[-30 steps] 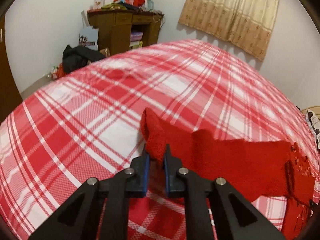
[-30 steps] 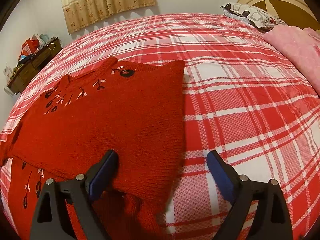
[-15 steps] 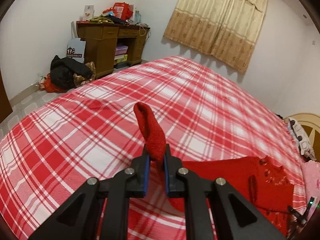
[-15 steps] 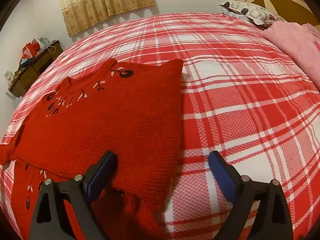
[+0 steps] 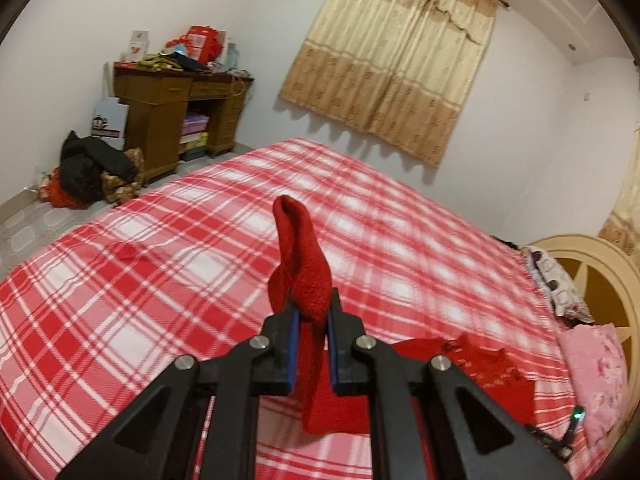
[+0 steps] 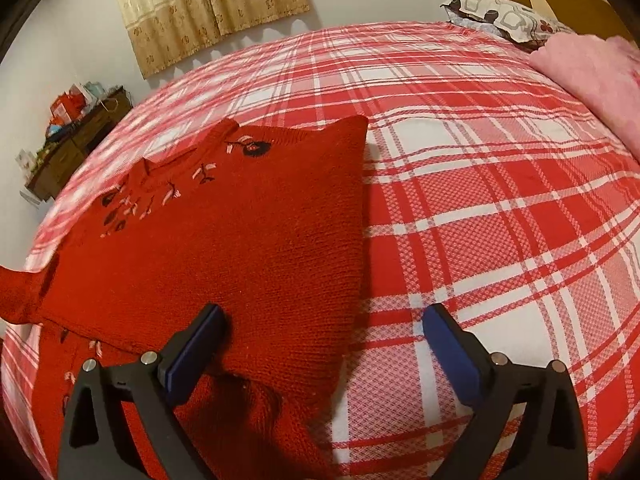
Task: Fold small clothes
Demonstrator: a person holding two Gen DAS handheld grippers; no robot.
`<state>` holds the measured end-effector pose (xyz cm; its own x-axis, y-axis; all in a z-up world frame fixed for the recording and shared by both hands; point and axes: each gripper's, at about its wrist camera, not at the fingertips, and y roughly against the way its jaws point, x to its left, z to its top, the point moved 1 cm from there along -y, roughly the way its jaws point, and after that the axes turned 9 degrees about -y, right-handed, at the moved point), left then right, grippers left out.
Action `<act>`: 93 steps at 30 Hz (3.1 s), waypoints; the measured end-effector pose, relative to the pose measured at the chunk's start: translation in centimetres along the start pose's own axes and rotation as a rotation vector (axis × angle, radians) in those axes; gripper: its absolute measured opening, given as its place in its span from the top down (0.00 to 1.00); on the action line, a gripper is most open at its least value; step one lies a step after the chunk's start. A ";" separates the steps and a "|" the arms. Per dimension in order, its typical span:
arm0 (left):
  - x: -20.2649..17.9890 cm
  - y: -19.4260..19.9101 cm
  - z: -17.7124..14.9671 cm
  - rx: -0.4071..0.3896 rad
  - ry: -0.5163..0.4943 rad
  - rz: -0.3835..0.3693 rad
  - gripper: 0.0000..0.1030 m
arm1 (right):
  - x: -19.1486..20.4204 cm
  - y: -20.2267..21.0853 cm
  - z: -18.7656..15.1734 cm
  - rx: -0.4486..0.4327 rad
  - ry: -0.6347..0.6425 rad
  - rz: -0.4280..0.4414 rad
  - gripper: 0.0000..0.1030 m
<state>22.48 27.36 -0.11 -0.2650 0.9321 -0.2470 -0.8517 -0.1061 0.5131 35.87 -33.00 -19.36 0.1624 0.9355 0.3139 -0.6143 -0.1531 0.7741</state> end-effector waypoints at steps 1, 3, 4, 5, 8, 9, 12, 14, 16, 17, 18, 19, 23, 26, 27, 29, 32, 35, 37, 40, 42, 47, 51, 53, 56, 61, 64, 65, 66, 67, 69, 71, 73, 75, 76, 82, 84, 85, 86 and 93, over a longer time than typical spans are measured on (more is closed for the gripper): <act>-0.6 0.0 0.3 0.000 0.002 -0.019 0.88 | -0.1 0.1 0.0 -0.001 -0.008 0.011 0.03; -1.6 -0.1 0.8 0.000 0.003 -0.045 0.88 | -0.5 0.2 0.1 -0.005 -0.027 0.038 0.03; -2.1 -0.2 1.0 -0.003 0.000 -0.053 0.88 | -0.6 0.3 0.1 -0.008 -0.036 0.050 0.03; -2.9 -0.2 1.3 -0.008 -0.006 -0.062 0.88 | -0.7 0.4 0.1 -0.009 -0.041 0.058 0.03; -4.5 0.1 1.8 -0.021 -0.011 -0.083 0.88 | -1.2 0.6 0.2 -0.016 -0.070 0.096 0.03; -5.1 0.1 2.0 -0.023 -0.011 -0.098 0.88 | -1.4 0.7 0.2 -0.019 -0.083 0.111 0.03; -6.6 0.1 2.6 -0.027 -0.018 -0.111 0.88 | -1.7 0.8 0.2 -0.023 -0.101 0.133 0.03; -7.8 0.0 2.9 -0.035 -0.026 -0.119 0.88 | -1.9 0.9 0.3 -0.027 -0.112 0.145 0.03; -9.2 -0.2 3.1 -0.036 -0.026 -0.143 0.88 | -2.1 1.1 0.3 -0.032 -0.129 0.166 0.03; -9.9 -0.3 3.1 -0.037 -0.029 -0.153 0.88 | -2.3 1.1 0.3 -0.034 -0.134 0.172 0.03; -10.4 -0.3 3.2 -0.037 -0.034 -0.158 0.88 | -2.4 1.2 0.3 -0.036 -0.140 0.180 0.03; -11.1 -0.4 3.2 -0.037 -0.041 -0.165 0.88 | -2.5 1.2 0.3 -0.037 -0.142 0.184 0.03; -14.1 -0.5 3.8 -0.044 -0.066 -0.196 0.88 | -2.7 1.3 0.3 -0.040 -0.147 0.191 0.03; -16.2 -0.2 4.4 -0.063 -0.085 -0.212 0.88 | -2.9 1.3 0.4 -0.044 -0.155 0.204 0.03; -16.8 -0.1 4.6 -0.067 -0.090 -0.221 0.88 | -3.0 1.4 0.3 -0.046 -0.158 0.207 0.03; -18.0 0.0 4.8 -0.075 -0.099 -0.233 0.88 | -3.2 1.5 0.3 -0.048 -0.162 0.215 0.03; -20.4 -0.3 5.0 -0.071 -0.113 -0.261 0.88 | -3.3 1.6 0.3 -0.050 -0.166 0.221 0.03; -23.0 -1.0 4.6 -0.059 -0.133 -0.297 0.88 | -3.4 1.6 0.3 -0.052 -0.167 0.224 0.03; -24.6 -1.5 4.0 -0.048 -0.150 -0.318 0.88 | -3.4 1.6 0.3 -0.053 -0.169 0.226 0.03; -26.7 -2.2 2.9 -0.023 -0.171 -0.347 0.88 | -3.5 1.7 0.3 -0.054 -0.170 0.228 0.03; -28.4 -2.8 1.8 -0.003 -0.194 -0.362 0.88 | -3.5 1.7 0.3 -0.055 -0.171 0.229 0.03; -33.1 -5.1 -1.9 0.055 -0.248 -0.398 0.88 | -3.6 1.7 0.3 -0.055 -0.172 0.230 0.03; -36.6 -6.7 -6.0 0.063 -0.350 -0.374 0.88 | -3.6 1.7 0.3 -0.060 -0.177 0.232 0.03; -37.8 -7.6 -7.8 0.084 -0.386 -0.368 0.88 | -3.7 1.8 0.3 -0.065 -0.182 0.235 0.03; -39.5 -9.0 -10.6 0.127 -0.451 -0.344 0.87 | -3.9 2.0 0.2 -0.072 -0.191 0.242 0.03; -39.9 -9.1 -12.6 0.153 -0.568 -0.293 0.65 | -3.9 1.9 0.3 -0.072 -0.194 0.245 0.03; -39.4 -7.5 -12.9 0.100 -0.601 -0.284 0.39 | -3.9 2.0 0.3 -0.074 -0.193 0.244 0.03; -38.7 -6.7 -12.8 0.078 -0.613 -0.273 0.36 | -3.9 2.0 0.3 -0.074 -0.193 0.244 0.03; -37.7 -6.1 -12.7 0.056 -0.626 -0.249 0.32 | -3.9 2.0 0.3 -0.074 -0.194 0.245 0.03; -37.0 -6.1 -12.6 0.046 -0.634 -0.225 0.29 | -3.9 2.0 0.3 -0.075 -0.195 0.247 0.03; -34.4 -5.7 -12.7 0.023 -0.645 -0.140 0.24 | -3.9 2.1 0.2 -0.077 -0.197 0.251 0.03; -30.4 -5.5 -13.0 0.004 -0.625 -0.005 0.17 | -3.9 2.2 0.2 -0.082 -0.199 0.252 0.03; -27.2 -5.7 -13.4 0.008 -0.604 0.081 0.14 | -4.2 3.0 0.1 -0.134 -0.223 0.239 0.03; -23.7 -5.9 -14.0 0.034 -0.587 0.172 0.14 | -4.9 4.1 -0.1 -0.187 -0.256 0.244 0.03; -21.9 -6.0 -14.3 0.055 -0.576 0.205 0.15 | -5.4 4.6 -0.2 -0.216 -0.281 0.250 0.03; -16.3 -5.9 -14.6 0.094 -0.500 0.267 0.13 | -3.8 6.3 -0.4 -0.249 -0.237 0.214 0.04; -15.8 -6.2 -14.5 0.085 -0.486 0.269 0.10 | -1.1 6.4 -0.7 -0.216 -0.144 0.206 0.11; -15.7 -6.5 -14.6 0.086 -0.483 0.267 0.09 | -0.1 6.3 -0.8 -0.194 -0.103 0.195 0.20; -15.8 -6.8 -14.7 0.091 -0.479 0.261 0.09 | 1.4 5.8 -0.9 -0.158 -0.055 0.164 0.23; -14.8 -7.8 -15.5 0.124 -0.425 0.203 0.08 | 4.8 1.7 -1.1 0.028 0.073 0.019 0.64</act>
<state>26.00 9.04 -13.21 -0.1902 0.9586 0.2122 -0.7346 -0.2823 0.6170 34.73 -28.44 -17.21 0.0932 0.9529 0.2887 -0.5950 -0.1792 0.7835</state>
